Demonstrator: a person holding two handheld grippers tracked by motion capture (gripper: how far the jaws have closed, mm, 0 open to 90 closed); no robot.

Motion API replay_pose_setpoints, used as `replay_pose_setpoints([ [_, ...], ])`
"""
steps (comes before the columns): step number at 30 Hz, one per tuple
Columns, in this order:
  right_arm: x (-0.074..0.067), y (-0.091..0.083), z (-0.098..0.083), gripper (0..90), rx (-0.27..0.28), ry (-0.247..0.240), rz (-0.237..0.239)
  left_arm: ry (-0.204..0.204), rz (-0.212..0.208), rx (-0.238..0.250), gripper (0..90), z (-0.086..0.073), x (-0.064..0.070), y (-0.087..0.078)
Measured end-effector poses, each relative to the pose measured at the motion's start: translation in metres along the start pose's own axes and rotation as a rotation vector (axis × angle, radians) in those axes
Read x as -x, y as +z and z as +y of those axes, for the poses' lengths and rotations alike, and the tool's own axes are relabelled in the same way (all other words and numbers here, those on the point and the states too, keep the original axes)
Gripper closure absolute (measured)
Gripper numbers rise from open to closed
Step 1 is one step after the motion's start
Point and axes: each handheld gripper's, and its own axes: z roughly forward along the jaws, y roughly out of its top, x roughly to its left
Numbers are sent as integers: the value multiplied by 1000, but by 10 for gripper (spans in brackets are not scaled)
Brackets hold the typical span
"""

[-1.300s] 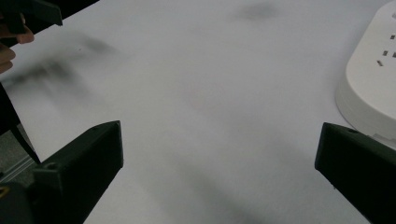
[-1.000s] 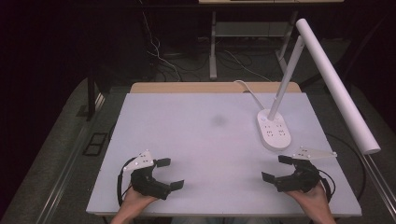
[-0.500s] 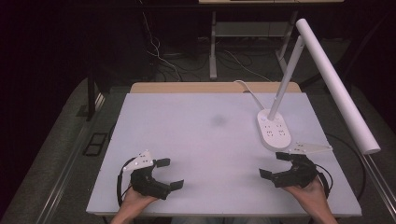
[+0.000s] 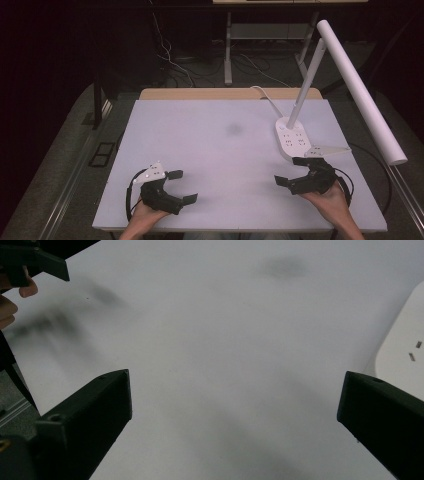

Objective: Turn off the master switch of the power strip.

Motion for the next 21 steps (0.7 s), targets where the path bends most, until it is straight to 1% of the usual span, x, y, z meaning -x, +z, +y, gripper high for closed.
replay_pose_setpoints([
  [10, 4, 7, 13, 6, -18, -3, -2, -7, 6, 7, 0, 0, -1, -1],
  [14, 6, 9, 18, 6, -16, 2, 6, -1, 3, 4, 0, 0, -1, -1],
  [19, 8, 13, 24, 6, -20, 8, 9, -6, 5, 7, 0, 0, -1, -1],
  [21, 9, 14, 27, 6, -20, 1, 8, -6, 6, 8, 0, 0, -2, -1],
])
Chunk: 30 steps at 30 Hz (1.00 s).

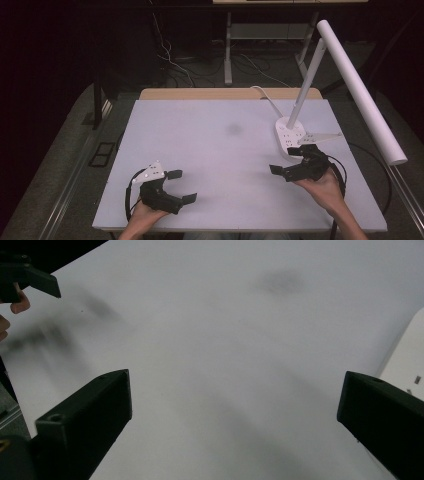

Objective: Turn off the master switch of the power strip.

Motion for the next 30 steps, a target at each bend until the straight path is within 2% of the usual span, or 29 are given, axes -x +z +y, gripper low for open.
replay_pose_setpoints([
  [12, 0, 4, 17, 6, -5, -9, -10, 0, -1, -1, 0, 0, 0, 0],
  [19, 3, 8, 29, 6, -20, -28, -24, 1, -8, -8, 0, 0, 2, 1],
  [30, 13, 15, 42, 6, -29, -16, -37, 0, -10, 1, 0, 1, 2, 0],
])
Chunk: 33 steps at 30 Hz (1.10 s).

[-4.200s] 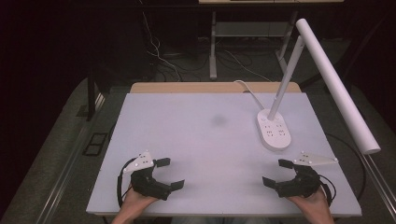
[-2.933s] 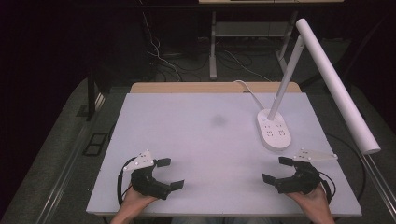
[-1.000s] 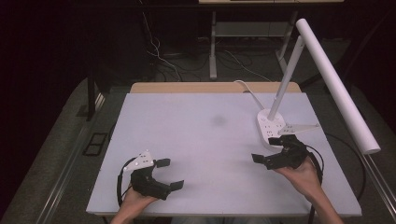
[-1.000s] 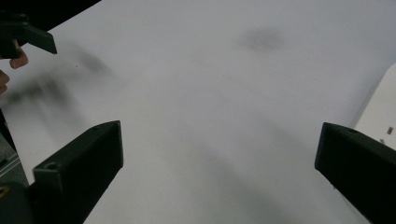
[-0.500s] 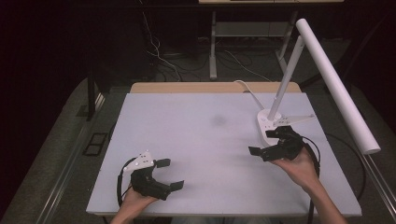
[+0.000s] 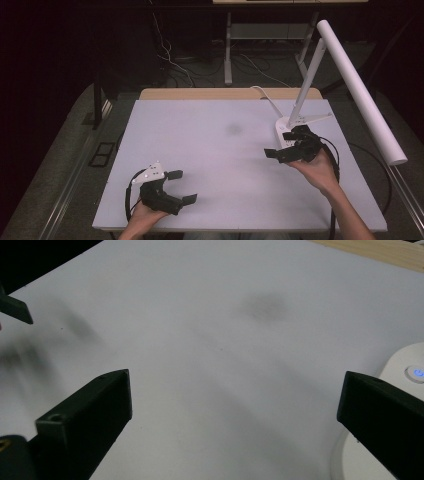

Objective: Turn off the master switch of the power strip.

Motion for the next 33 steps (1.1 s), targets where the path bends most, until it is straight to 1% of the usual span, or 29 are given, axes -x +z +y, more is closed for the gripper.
replay_pose_setpoints([
  [8, 5, 3, 10, 6, -3, 2, -8, -4, 2, 7, 0, 0, 0, -1],
  [16, 9, 7, 20, 6, -13, 6, -29, -5, 2, 7, 0, 0, -1, -2],
  [28, 22, 13, 34, 7, -24, 14, -74, -1, 10, 3, 0, 0, -2, -2],
  [29, 25, 14, 35, 46, -28, 14, -78, -1, 11, 3, 0, 0, -2, -2],
  [31, 26, 14, 36, 49, -23, 10, -77, -2, 12, 3, 0, 0, -3, -3],
  [33, 29, 16, 39, 49, -28, 14, -89, -3, 12, 4, 0, 0, -3, -3],
])
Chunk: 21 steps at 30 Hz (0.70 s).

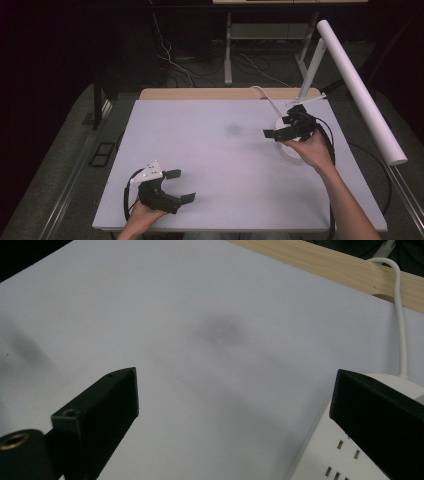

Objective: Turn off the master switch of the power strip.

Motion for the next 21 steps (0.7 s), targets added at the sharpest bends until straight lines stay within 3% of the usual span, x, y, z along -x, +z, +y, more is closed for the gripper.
replay_pose_setpoints([
  [21, 14, 14, 28, 66, -67, -34, -79, 4, 5, -1, 0, 0, -1, 0],
])
